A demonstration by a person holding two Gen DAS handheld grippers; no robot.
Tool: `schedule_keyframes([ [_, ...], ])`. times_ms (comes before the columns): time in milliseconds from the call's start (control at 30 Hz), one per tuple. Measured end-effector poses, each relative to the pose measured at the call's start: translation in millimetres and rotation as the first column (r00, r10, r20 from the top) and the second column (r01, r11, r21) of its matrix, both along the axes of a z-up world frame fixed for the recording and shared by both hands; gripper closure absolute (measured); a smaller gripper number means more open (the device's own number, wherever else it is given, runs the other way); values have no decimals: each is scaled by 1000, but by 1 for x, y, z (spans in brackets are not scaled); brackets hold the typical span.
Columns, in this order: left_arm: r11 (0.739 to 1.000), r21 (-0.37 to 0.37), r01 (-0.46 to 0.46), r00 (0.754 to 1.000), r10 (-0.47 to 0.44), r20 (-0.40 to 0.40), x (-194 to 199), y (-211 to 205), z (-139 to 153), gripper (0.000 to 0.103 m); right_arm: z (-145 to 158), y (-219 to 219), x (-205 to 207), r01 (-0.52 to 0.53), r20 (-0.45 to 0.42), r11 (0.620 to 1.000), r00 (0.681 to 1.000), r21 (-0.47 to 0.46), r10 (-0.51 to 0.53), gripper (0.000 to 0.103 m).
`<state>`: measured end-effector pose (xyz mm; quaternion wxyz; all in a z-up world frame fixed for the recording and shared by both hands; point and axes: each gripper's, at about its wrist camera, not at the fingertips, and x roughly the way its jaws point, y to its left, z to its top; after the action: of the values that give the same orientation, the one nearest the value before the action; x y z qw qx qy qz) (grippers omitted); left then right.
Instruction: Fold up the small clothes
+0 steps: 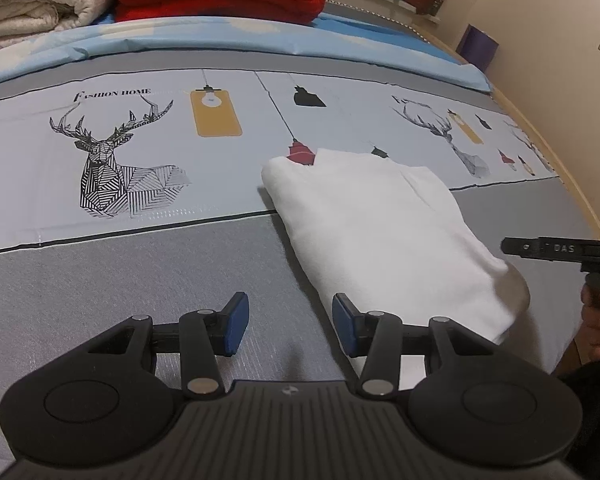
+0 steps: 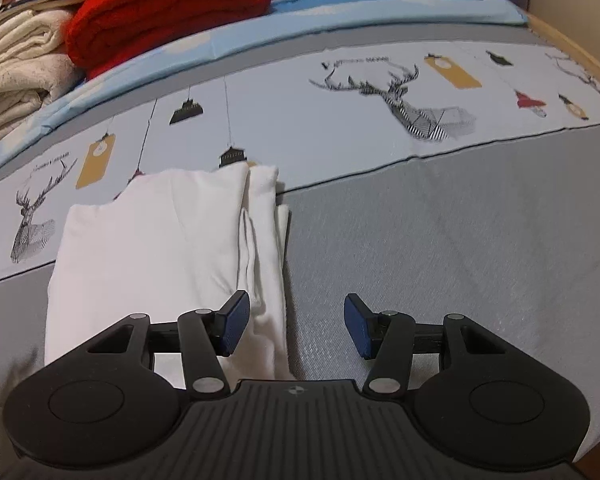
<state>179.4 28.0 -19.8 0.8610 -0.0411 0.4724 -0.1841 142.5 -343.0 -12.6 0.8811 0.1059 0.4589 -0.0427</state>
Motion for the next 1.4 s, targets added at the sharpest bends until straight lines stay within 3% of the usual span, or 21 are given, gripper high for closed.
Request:
schedule_keyframes([
  [33,1000,0,-2,1000,2,0,1,0,0,55,1,-2,-1,3,7,1000,1000,7,-3,49],
  [233,1000,8,-12,1000,12,4,4,-8,-3,86,3,-12,-4,-6,14,1000,1000,29,5,49],
  [633,999,-4,-41,999,41,36,6,-15,-1,99,12,-32,-13,8,63,999,998,48,-11,49],
  [800,999,-19,-47,994,49,101,-2,-13,13,103,16,-36,-17,5,82,998,997,63,-10,51],
  [900,999,-22,-28,995,30,99,-9,-11,24,103,17,-39,-20,6,90,997,996,79,-14,54],
  [1000,999,19,42,994,-44,95,-19,-20,32,102,17,-43,-22,6,87,994,996,113,-16,53],
  [1100,990,45,135,987,-139,84,-36,-37,26,94,13,-42,-22,-33,63,985,998,169,23,53],
  [1200,967,29,253,965,-254,69,-51,-63,9,75,9,-36,-20,-73,33,977,997,199,67,50],
  [1267,941,26,336,940,-337,42,-57,-80,-2,53,5,-31,-18,-87,4,974,996,209,88,50],
  [1333,900,98,425,902,-430,32,-68,-101,-13,46,1,-26,-16,-100,-22,970,994,220,107,50],
  [1400,851,205,483,866,-499,32,-79,-117,-26,46,-3,-19,-15,-122,-54,968,989,220,137,50],
])
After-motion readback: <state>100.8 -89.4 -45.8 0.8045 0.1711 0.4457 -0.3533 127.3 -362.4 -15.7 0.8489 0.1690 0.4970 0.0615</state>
